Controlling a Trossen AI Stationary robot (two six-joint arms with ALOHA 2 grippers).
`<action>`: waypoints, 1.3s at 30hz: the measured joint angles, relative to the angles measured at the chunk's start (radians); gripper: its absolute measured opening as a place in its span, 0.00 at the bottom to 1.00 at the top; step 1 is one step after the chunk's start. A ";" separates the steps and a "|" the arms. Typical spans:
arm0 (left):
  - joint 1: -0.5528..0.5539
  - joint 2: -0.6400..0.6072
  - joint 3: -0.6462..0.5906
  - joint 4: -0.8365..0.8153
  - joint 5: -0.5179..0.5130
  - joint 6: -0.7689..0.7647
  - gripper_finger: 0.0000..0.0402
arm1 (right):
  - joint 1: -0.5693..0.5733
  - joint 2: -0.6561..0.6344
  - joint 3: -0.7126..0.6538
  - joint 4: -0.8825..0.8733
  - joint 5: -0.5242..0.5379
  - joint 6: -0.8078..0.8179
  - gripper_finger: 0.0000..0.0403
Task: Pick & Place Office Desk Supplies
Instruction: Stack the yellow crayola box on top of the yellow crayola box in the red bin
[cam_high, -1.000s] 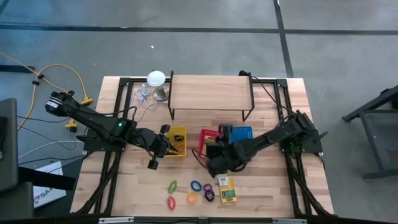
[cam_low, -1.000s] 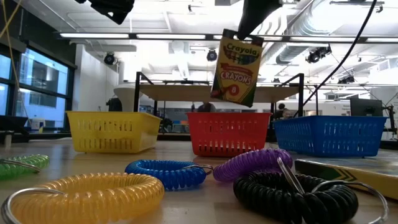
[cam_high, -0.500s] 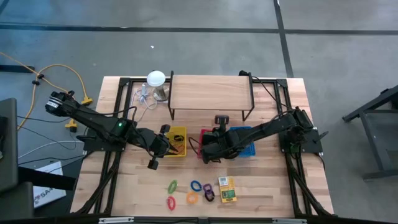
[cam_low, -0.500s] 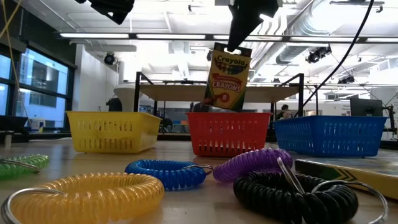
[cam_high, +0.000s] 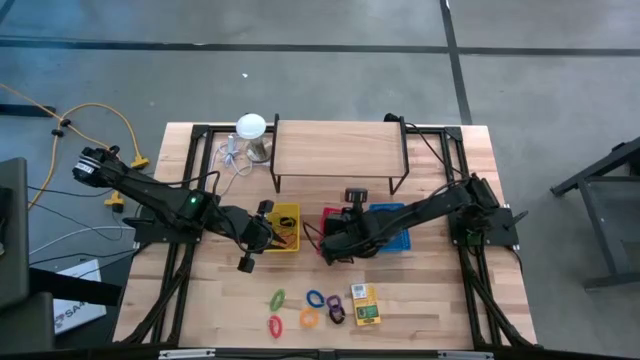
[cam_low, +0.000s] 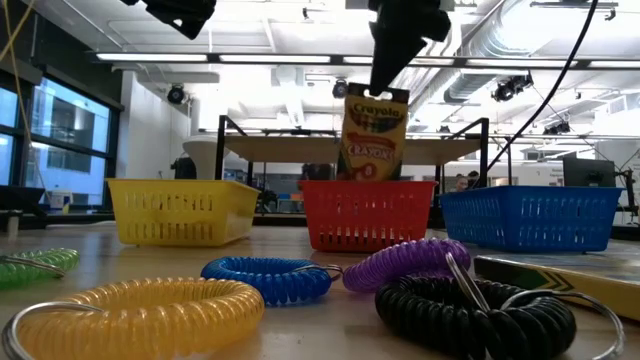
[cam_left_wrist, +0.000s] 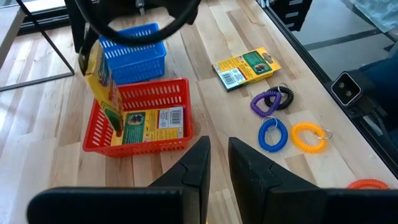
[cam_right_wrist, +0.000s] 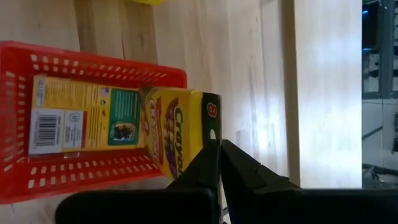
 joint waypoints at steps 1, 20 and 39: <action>0.000 0.000 0.000 0.000 0.000 0.000 0.13 | 0.000 0.007 0.000 0.000 0.003 0.000 0.00; 0.000 0.000 0.000 0.002 0.000 0.000 0.13 | -0.006 0.099 0.001 0.027 -0.121 0.100 0.00; 0.000 0.000 0.000 0.002 0.000 0.000 0.13 | -0.005 0.126 0.000 0.102 -0.301 0.104 0.00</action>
